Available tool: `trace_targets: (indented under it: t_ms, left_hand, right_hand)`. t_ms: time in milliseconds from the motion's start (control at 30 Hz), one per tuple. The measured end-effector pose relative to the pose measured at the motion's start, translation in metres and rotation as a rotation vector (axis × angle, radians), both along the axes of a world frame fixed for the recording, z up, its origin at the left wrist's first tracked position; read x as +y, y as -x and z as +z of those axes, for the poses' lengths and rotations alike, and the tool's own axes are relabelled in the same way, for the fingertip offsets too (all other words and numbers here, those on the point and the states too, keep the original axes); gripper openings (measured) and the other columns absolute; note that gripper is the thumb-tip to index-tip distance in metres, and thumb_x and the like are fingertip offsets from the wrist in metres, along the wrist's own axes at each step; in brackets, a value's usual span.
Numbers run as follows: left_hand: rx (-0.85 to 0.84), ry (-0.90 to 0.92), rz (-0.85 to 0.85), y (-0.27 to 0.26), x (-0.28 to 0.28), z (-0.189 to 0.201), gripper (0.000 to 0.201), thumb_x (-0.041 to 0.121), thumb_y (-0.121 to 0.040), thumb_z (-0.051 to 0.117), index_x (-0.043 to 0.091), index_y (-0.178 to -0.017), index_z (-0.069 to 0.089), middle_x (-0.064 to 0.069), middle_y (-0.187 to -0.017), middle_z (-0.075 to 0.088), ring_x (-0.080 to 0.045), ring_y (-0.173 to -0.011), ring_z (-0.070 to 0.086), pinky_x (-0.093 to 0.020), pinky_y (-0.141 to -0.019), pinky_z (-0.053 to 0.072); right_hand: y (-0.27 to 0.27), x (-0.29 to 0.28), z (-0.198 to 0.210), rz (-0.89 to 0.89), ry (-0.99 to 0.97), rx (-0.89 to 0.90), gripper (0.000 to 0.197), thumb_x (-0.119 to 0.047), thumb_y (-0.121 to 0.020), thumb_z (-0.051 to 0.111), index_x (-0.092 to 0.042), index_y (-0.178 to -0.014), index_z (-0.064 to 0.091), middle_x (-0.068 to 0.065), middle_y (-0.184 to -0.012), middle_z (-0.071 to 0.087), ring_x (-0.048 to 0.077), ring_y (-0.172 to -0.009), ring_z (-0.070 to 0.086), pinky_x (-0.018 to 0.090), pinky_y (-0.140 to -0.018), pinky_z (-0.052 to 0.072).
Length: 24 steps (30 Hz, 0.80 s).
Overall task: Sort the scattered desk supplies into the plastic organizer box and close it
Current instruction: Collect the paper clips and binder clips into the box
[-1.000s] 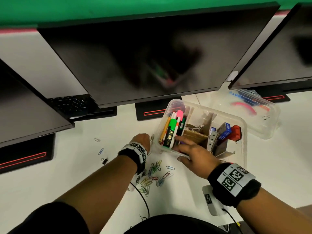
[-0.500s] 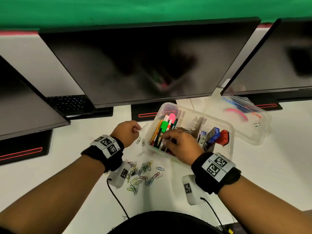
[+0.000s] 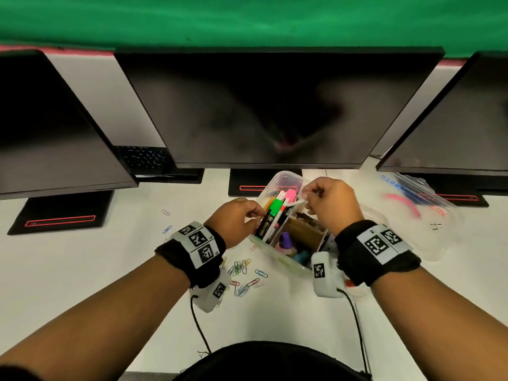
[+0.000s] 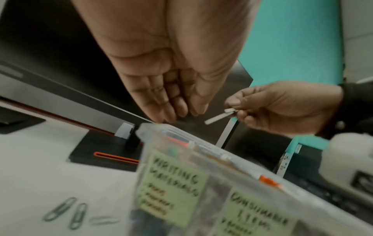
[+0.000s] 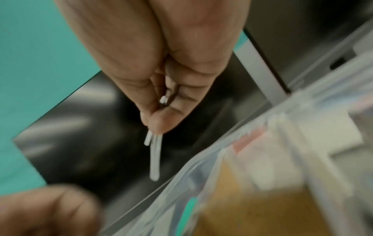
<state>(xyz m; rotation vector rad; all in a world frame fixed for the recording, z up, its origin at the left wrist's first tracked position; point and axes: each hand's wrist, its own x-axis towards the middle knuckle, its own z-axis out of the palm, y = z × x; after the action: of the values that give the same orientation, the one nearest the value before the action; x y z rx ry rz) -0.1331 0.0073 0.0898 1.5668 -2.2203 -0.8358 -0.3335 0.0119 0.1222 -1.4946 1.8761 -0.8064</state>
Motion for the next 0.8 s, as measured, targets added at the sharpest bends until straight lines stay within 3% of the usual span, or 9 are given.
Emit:
trace_targets:
  t_ms: [133,267,400,533,667,800]
  left_hand:
    - [-0.215,0.031,-0.115,-0.015,0.005,-0.015,0.021,0.023,-0.092,0.054,0.024,-0.109,0.067,0.003,-0.116,0.062,-0.016,-0.115,0.049,-0.027,-0.101,0.038]
    - [-0.208,0.094,-0.153,-0.021,0.011,-0.023,0.023,0.023,-0.094,0.053,0.021,-0.11,0.068,0.005,-0.119,0.062,-0.016,-0.119,0.046,-0.024,-0.103,0.032]
    - [-0.241,0.104,-0.172,-0.024,0.011,-0.025,0.024,0.026,-0.094,0.053,0.022,-0.114,0.065,0.006,-0.123,0.059,-0.014,-0.122,0.042,-0.026,-0.105,0.032]
    - [-0.259,0.102,-0.191,-0.022,0.009,-0.026,0.024,0.025,-0.093,0.054,0.021,-0.114,0.065,0.003,-0.123,0.058,-0.017,-0.121,0.042,-0.028,-0.105,0.035]
    - [-0.198,0.152,-0.169,-0.036,0.008,-0.035,0.032,0.019,-0.092,0.056,0.022,-0.123,0.058,0.001,-0.129,0.051,-0.018,-0.122,0.045,-0.026,-0.105,0.036]
    - [-0.248,0.055,-0.141,-0.073,0.0,-0.049,0.036,0.014,-0.092,0.053,0.022,-0.128,0.054,-0.001,-0.139,0.041,-0.019,-0.13,0.041,-0.023,-0.107,0.031]
  right_hand:
    - [0.035,-0.008,0.003,-0.02,0.008,0.363,0.016,-0.001,-0.087,0.053,-0.007,-0.085,0.068,0.015,-0.088,0.069,0.031,-0.087,0.064,0.033,-0.081,0.051]
    - [0.032,-0.011,-0.002,0.053,-0.242,0.524,0.021,-0.01,-0.088,0.059,0.001,-0.104,0.067,0.019,-0.107,0.067,0.033,-0.101,0.062,0.035,-0.09,0.05]
    - [0.016,-0.003,0.003,0.102,-0.276,0.511,0.029,-0.019,-0.089,0.06,-0.01,-0.116,0.061,0.013,-0.117,0.063,0.029,-0.107,0.059,0.031,-0.093,0.046]
    - [-0.009,0.009,0.014,0.185,-0.183,0.429,0.02,-0.019,-0.089,0.058,-0.018,-0.108,0.063,0.006,-0.111,0.061,0.02,-0.09,0.054,0.025,-0.081,0.043]
    - [-0.045,0.024,0.019,0.416,-0.151,0.376,0.021,-0.025,-0.09,0.056,-0.021,-0.109,0.063,-0.005,-0.101,0.057,0.01,-0.087,0.049,0.021,-0.077,0.038]
    - [-0.079,0.037,0.001,0.633,-0.18,0.418,0.026,-0.028,-0.089,0.056,-0.021,-0.114,0.062,-0.001,-0.117,0.064,0.016,-0.101,0.058,0.026,-0.087,0.046]
